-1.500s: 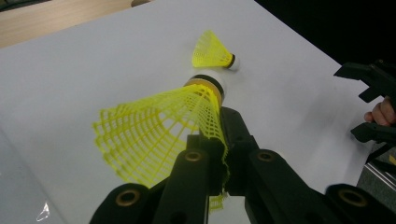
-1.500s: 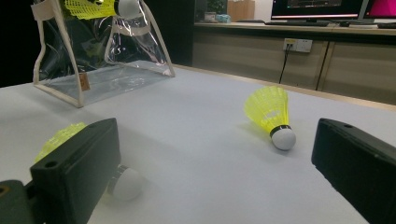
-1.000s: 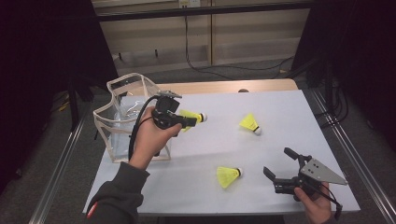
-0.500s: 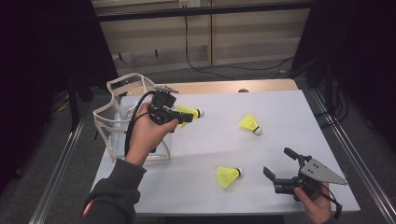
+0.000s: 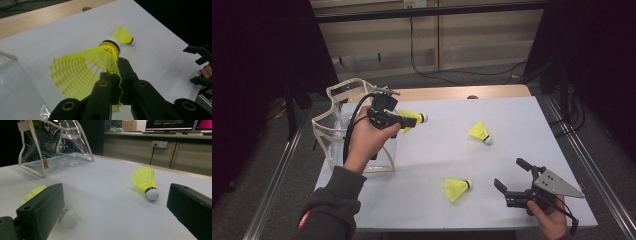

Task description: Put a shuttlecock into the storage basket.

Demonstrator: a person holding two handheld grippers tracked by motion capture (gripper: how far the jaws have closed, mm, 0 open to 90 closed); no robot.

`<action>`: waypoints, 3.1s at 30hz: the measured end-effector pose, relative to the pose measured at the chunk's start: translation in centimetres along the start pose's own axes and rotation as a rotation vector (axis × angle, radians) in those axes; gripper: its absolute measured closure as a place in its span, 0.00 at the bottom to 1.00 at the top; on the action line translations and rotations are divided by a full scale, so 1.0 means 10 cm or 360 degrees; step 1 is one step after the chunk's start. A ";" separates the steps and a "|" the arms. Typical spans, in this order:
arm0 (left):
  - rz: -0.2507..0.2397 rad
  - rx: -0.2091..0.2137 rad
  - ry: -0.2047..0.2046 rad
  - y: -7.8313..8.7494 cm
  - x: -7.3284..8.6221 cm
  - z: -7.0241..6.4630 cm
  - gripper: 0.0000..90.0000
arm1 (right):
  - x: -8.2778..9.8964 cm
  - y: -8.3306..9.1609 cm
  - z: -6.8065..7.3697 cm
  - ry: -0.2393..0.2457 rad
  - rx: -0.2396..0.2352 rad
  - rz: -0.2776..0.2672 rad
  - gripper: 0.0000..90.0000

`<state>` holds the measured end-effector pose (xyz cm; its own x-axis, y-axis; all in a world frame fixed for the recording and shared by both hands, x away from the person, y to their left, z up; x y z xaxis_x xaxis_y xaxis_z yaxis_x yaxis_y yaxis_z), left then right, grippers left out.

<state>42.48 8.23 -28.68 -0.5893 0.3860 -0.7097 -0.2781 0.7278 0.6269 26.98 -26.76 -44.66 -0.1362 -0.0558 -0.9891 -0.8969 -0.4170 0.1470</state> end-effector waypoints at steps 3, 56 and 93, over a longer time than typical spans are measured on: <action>0.0001 -0.0001 -0.0004 0.02 -0.02 0.00 0.99 | 0.00 0.00 0.00 0.0000 -0.0003 0.0001 0.01; -0.0022 -0.0072 0.0014 0.35 -0.29 0.08 0.99 | 0.00 0.01 0.00 0.0006 -0.0003 -0.0002 0.01; -0.0047 -0.0156 0.0051 0.55 -0.42 0.19 0.99 | -0.01 0.01 0.00 0.0013 0.0002 -0.0010 0.01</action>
<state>44.83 11.67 -22.84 -0.6034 0.3454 -0.7187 -0.3679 0.6791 0.6353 26.90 -26.82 -44.54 -0.1270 -0.0606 -0.9900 -0.8984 -0.4161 0.1407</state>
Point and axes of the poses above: each handheld gripper's, and its own axes: y roughly backward along the jaws, x roughly out of its underside, z roughly to its left, the point moved 3 cm from there along -y, roughly forward along the jaws, and after that the axes turned 7 degrees about x, right-handed, at the moved point
